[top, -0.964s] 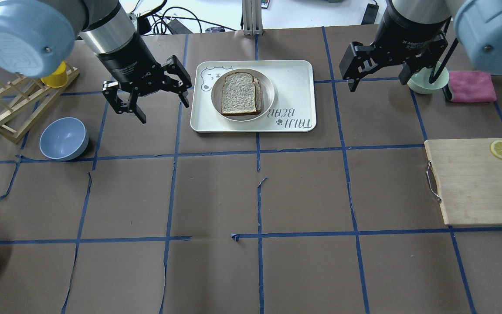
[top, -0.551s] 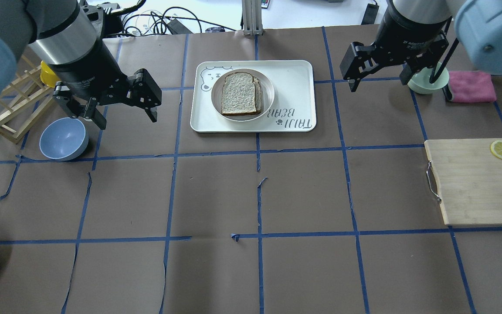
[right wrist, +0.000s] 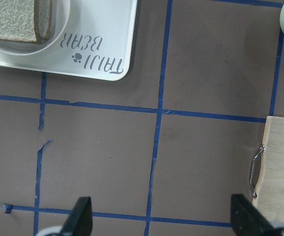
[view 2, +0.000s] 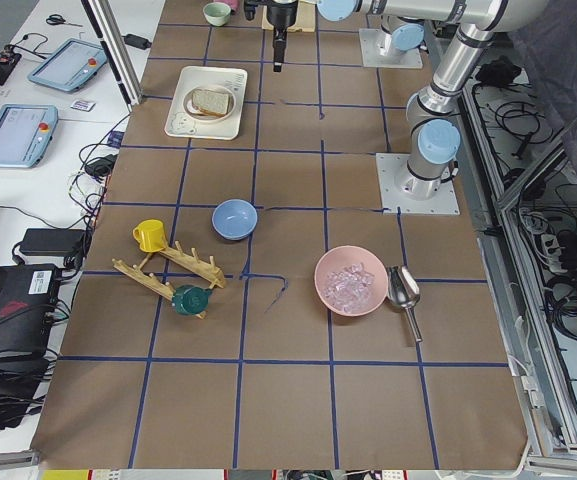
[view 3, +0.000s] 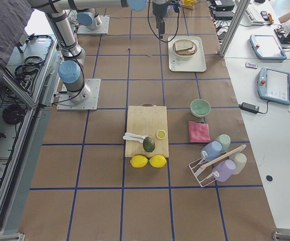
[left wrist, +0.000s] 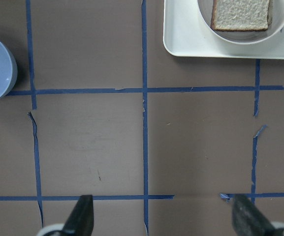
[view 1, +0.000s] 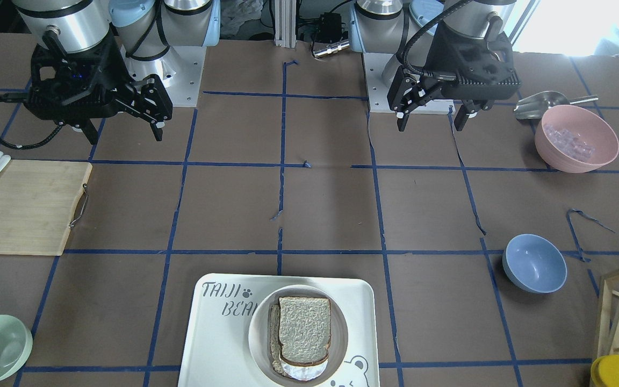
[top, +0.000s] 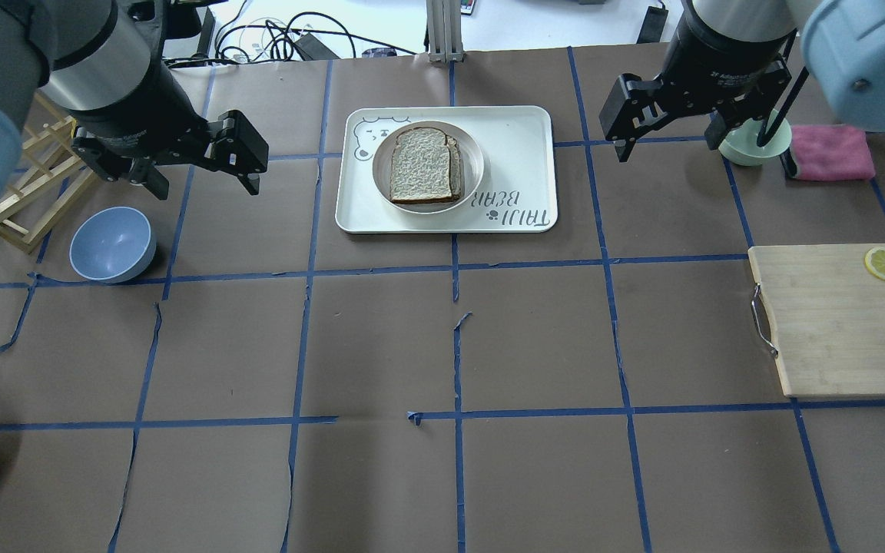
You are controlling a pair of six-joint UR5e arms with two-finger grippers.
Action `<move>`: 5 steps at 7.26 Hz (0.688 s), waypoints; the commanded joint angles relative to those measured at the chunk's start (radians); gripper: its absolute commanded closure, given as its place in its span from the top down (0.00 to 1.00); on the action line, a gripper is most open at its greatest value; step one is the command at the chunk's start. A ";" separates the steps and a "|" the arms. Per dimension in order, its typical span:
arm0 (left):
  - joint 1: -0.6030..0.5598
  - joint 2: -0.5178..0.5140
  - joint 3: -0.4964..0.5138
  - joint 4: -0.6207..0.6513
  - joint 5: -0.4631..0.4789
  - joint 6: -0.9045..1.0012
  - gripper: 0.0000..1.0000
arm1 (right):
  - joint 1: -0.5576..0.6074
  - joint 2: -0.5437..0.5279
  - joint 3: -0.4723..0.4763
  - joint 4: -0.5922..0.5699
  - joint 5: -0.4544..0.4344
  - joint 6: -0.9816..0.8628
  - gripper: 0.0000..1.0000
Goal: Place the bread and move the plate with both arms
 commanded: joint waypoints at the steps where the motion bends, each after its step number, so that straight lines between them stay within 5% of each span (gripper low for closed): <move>1: 0.000 -0.019 -0.005 0.054 0.030 -0.017 1.00 | 0.000 0.000 0.000 0.000 0.000 0.000 1.00; 5: 0.000 -0.013 -0.006 0.054 0.017 -0.014 1.00 | 0.000 0.000 0.002 0.000 0.003 0.000 1.00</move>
